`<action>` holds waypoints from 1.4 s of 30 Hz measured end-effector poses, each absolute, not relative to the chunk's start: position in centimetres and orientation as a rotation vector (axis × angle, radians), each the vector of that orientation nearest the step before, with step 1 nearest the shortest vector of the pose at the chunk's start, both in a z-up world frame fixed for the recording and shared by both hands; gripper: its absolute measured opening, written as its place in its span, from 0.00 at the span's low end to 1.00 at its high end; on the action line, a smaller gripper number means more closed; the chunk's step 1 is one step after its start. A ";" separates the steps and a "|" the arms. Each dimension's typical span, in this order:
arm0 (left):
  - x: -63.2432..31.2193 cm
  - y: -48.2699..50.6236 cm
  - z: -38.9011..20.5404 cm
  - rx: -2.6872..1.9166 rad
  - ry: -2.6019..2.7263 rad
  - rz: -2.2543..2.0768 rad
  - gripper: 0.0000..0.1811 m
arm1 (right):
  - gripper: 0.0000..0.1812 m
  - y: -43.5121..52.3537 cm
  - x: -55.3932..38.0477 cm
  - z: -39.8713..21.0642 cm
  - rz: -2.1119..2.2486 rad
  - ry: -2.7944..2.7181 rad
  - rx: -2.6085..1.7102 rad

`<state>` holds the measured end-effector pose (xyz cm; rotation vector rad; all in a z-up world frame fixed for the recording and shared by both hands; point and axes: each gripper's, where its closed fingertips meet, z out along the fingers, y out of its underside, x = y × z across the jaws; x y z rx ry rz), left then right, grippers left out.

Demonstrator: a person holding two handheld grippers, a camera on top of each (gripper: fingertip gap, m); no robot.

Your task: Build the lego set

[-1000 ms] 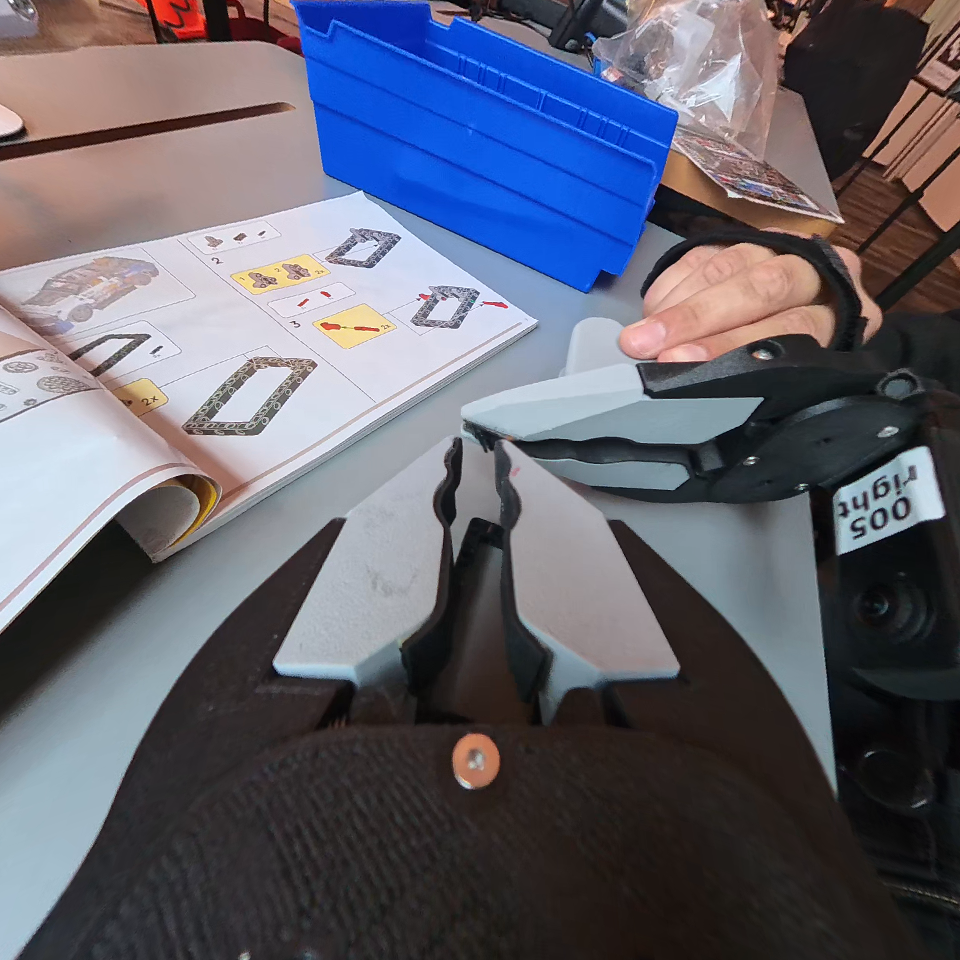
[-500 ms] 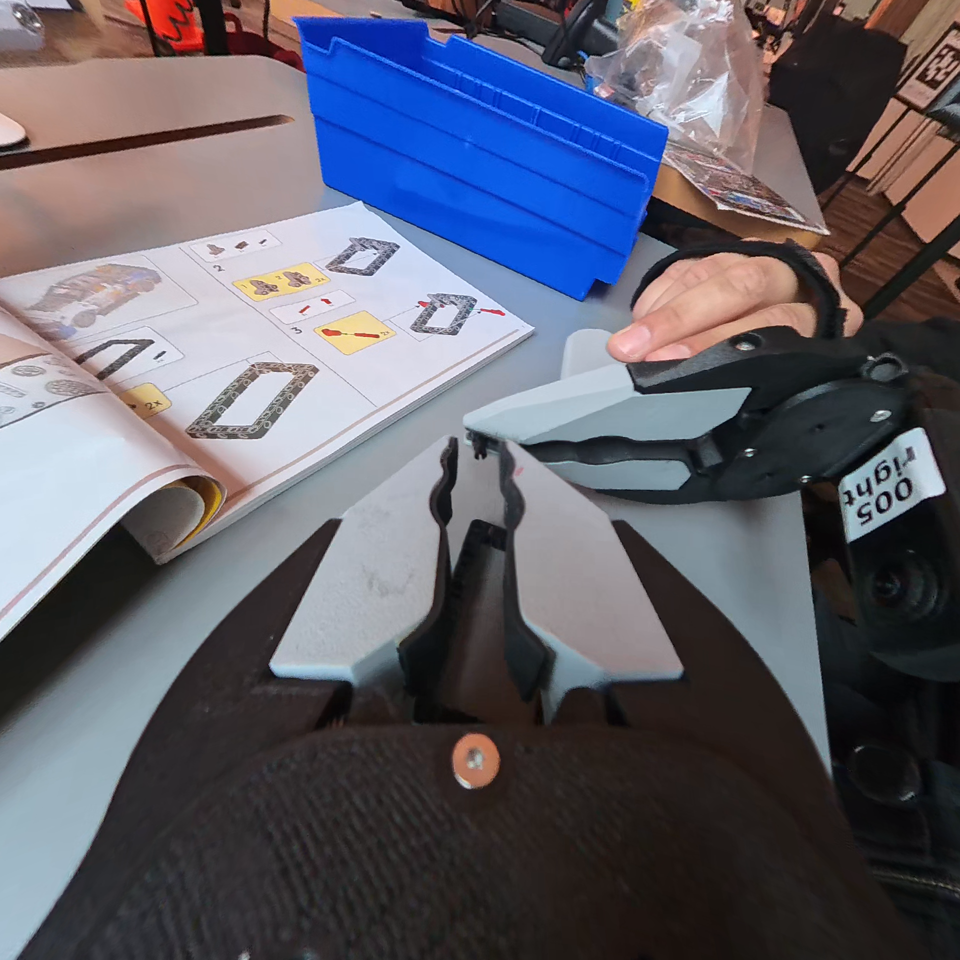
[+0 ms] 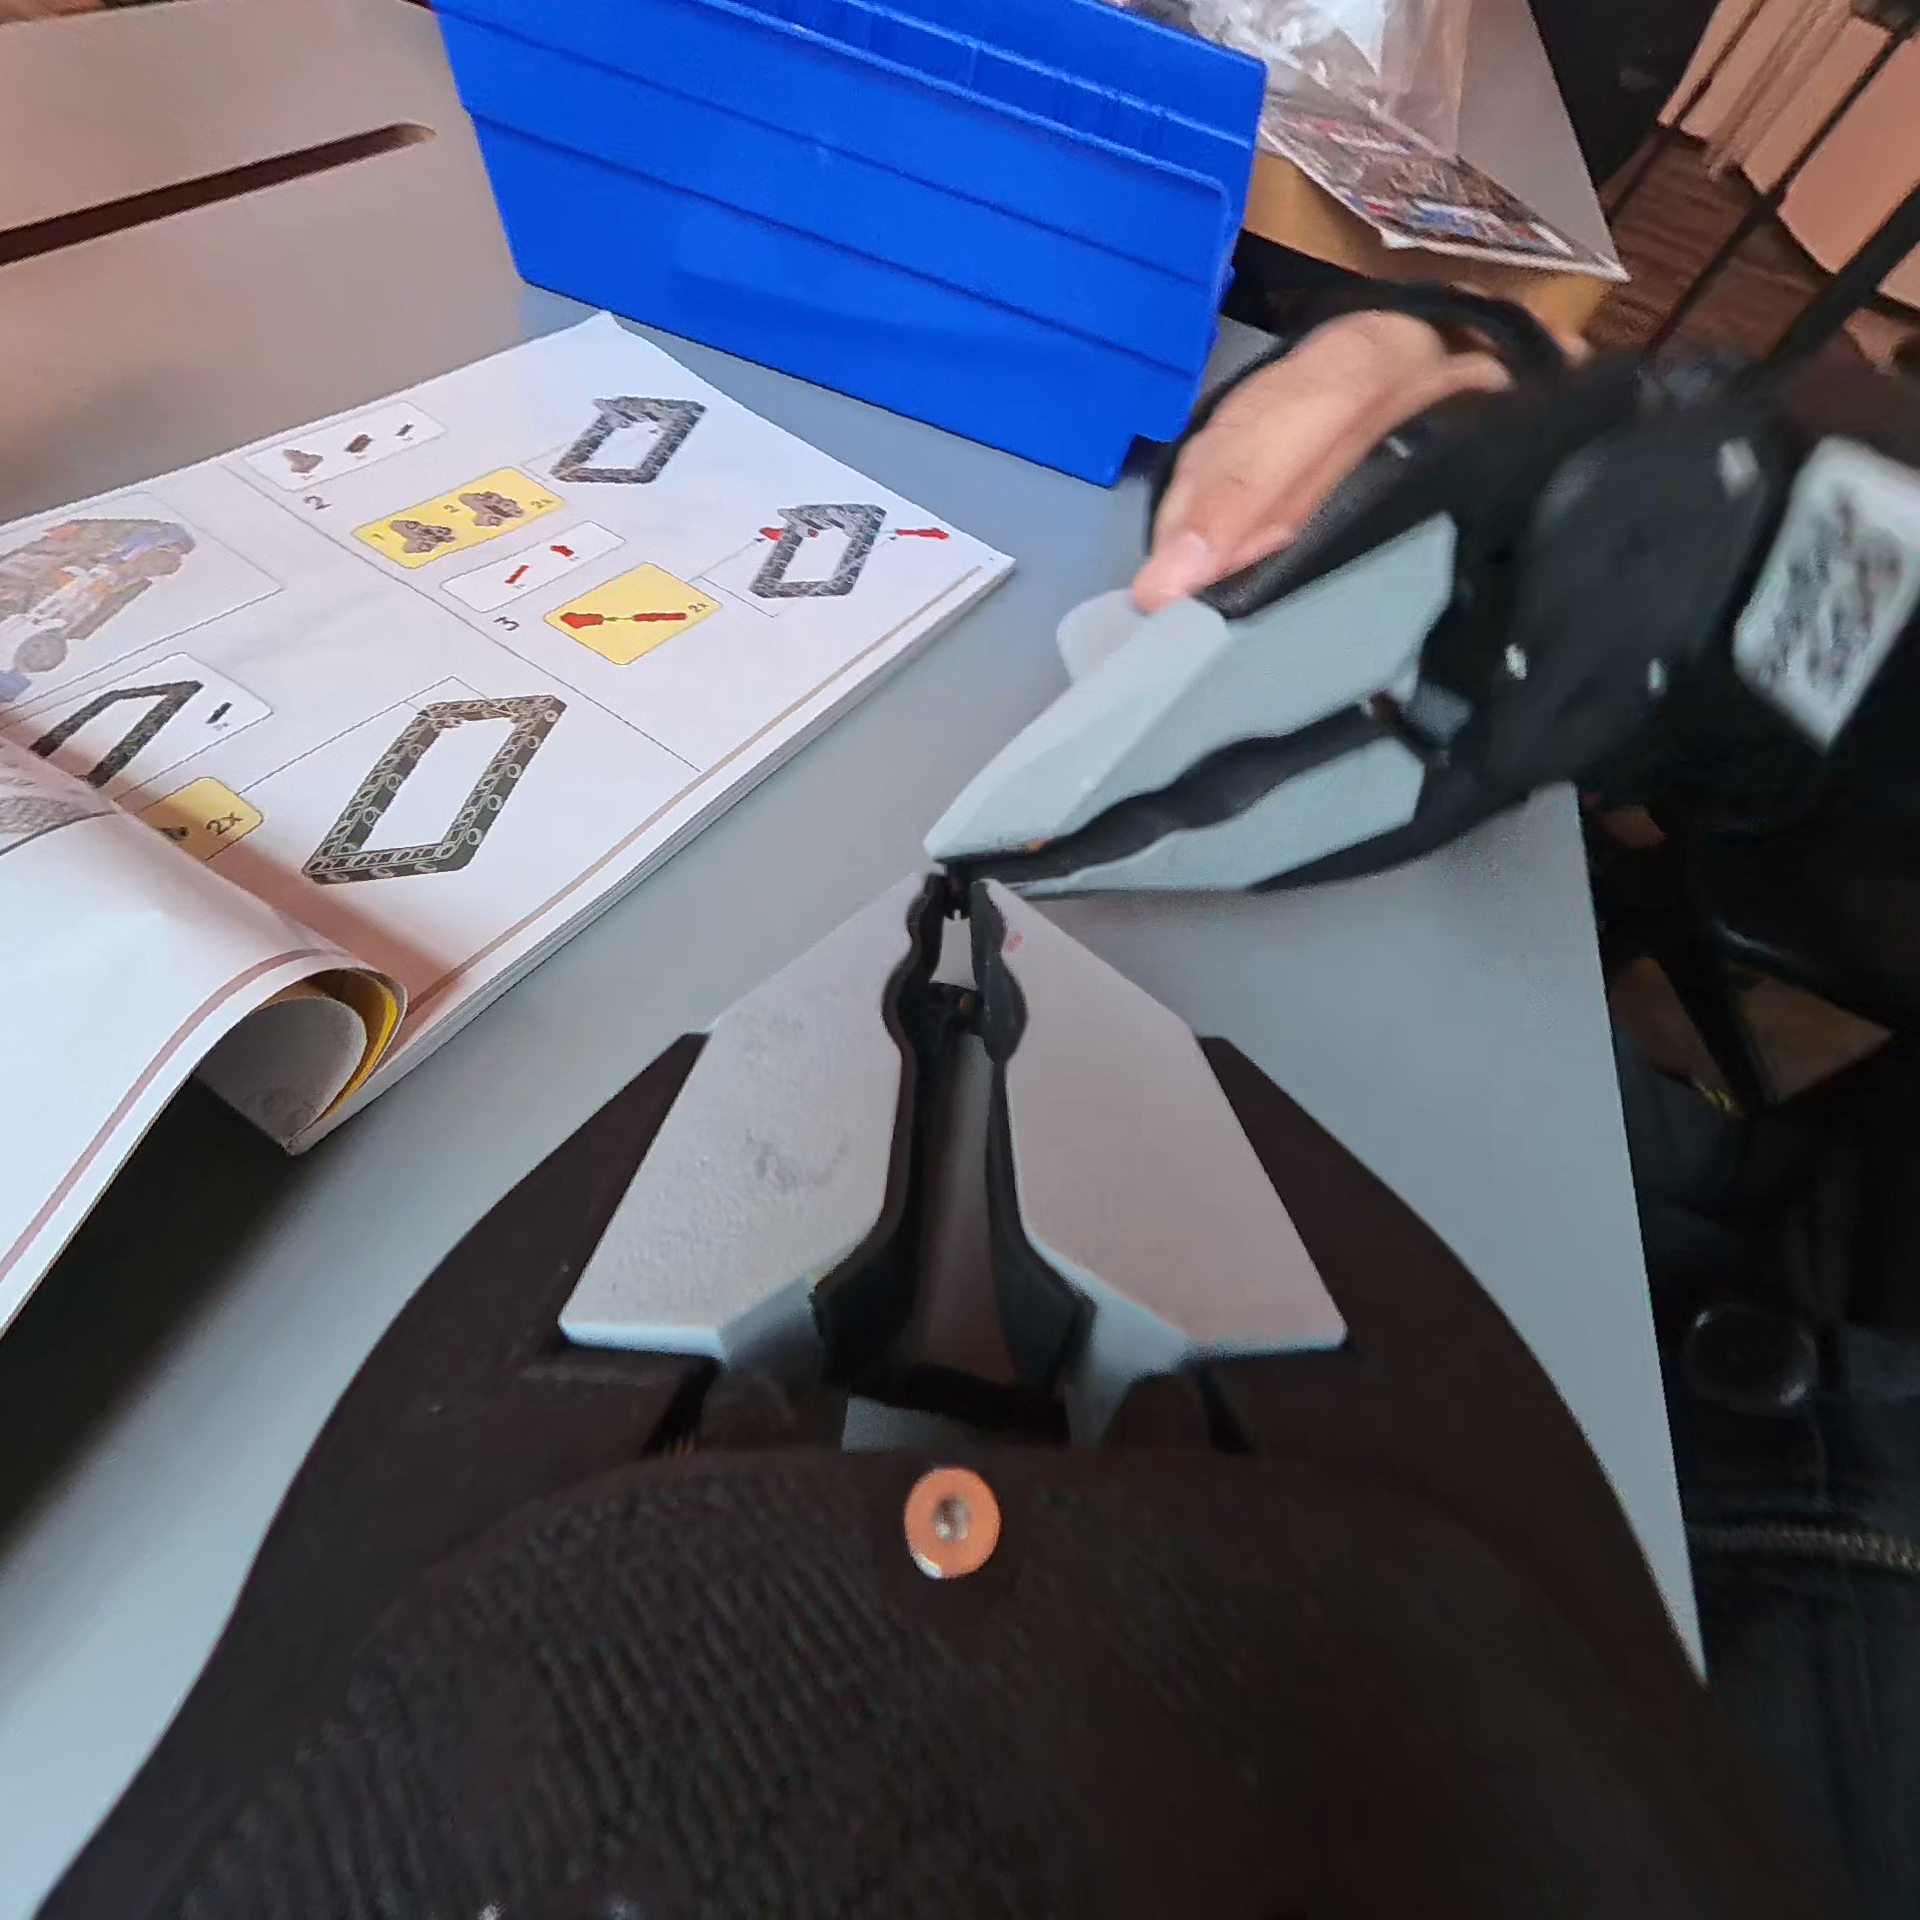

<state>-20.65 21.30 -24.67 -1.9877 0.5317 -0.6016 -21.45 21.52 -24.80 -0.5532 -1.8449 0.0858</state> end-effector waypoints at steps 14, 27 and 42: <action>-19.8 19.6 -24.8 -2.049 0.422 -1.157 0.01 | 0.00 19.5 -20.2 -25.2 0.499 -1.980 -0.661; -19.5 19.4 -25.0 -2.069 0.423 -1.202 0.01 | 0.01 19.2 -20.2 -25.5 0.515 -2.002 -0.671; -22.4 18.4 -29.1 -2.345 0.706 -0.631 0.13 | 0.01 18.4 -19.1 -28.4 0.867 -1.983 -1.559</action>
